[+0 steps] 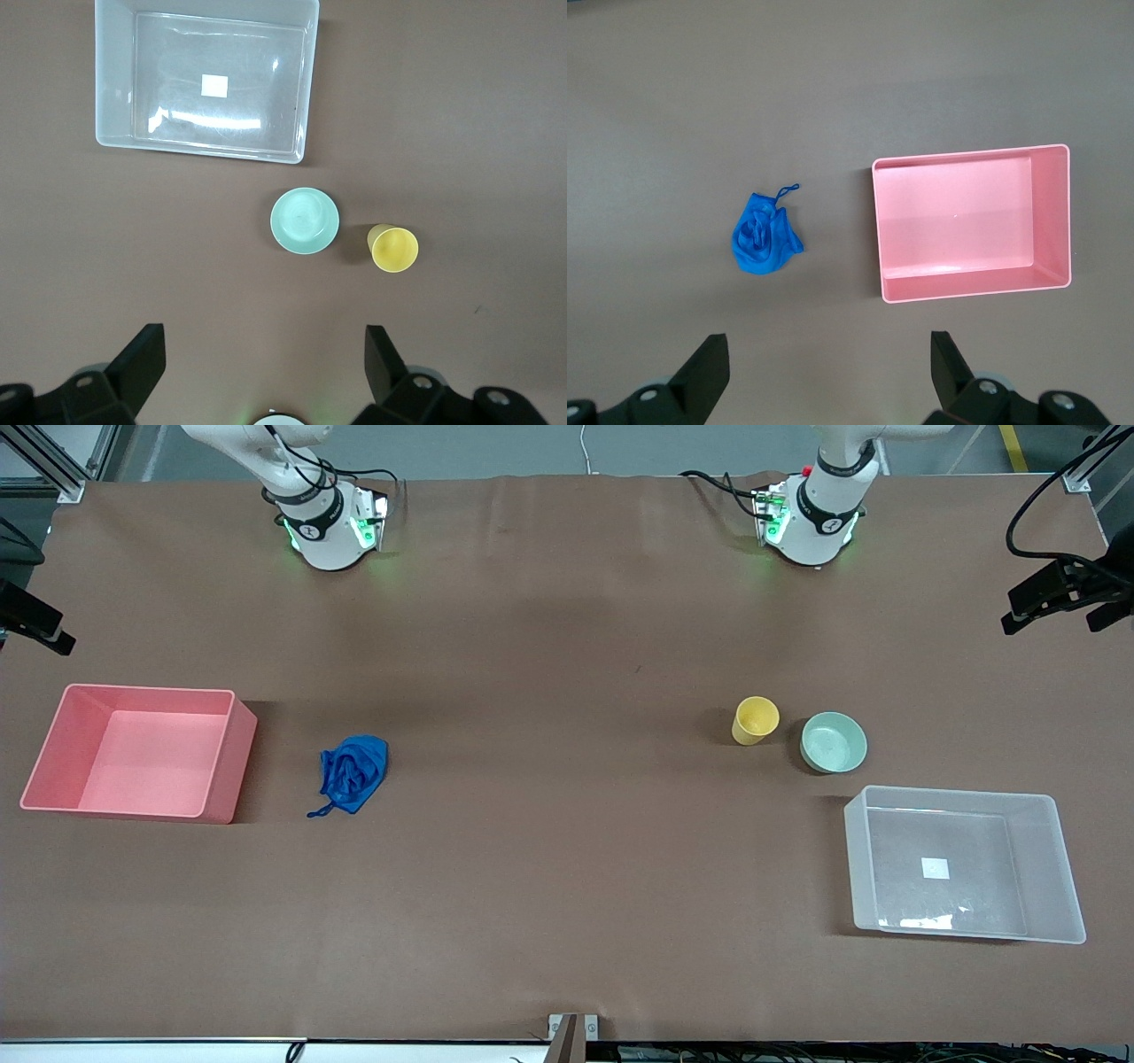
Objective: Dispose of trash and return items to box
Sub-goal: 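Move the right gripper toward the blue bag while the left gripper reaches the bowl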
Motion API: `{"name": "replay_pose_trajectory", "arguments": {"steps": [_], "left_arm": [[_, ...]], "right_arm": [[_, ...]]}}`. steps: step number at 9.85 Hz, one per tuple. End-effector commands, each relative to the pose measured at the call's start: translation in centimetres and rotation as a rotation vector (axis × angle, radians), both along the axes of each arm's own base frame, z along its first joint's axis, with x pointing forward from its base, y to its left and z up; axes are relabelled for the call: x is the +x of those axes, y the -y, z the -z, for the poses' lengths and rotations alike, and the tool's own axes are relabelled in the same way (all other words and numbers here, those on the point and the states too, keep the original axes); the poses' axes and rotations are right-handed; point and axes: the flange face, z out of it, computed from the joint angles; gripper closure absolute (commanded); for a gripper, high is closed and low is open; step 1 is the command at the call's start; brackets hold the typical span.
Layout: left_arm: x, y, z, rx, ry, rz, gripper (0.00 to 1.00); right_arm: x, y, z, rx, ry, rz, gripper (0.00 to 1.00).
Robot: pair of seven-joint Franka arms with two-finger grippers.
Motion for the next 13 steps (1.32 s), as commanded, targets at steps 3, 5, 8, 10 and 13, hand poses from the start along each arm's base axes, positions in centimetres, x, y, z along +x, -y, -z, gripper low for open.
{"name": "replay_pose_trajectory", "arguments": {"steps": [3, 5, 8, 10, 13], "left_arm": [[-0.2, 0.4, 1.9, 0.000, -0.038, 0.021, 0.01], [0.0, 0.5, 2.7, 0.001, -0.054, 0.021, 0.04], [1.2, 0.3, 9.0, 0.008, -0.042, 0.025, 0.04], [1.6, 0.5, 16.3, 0.008, -0.015, 0.033, 0.04], [0.5, 0.2, 27.4, 0.009, 0.004, 0.028, 0.04]], "right_arm": [[-0.4, 0.2, -0.4, -0.004, 0.002, 0.004, 0.00], [-0.3, 0.2, -0.3, -0.003, -0.001, 0.006, 0.00], [0.3, 0.5, 0.4, -0.024, -0.005, -0.111, 0.00], [2.7, -2.9, 4.9, -0.016, -0.035, -0.005, 0.00], [5.7, -9.1, 20.1, -0.013, -0.047, 0.104, 0.00]]}}
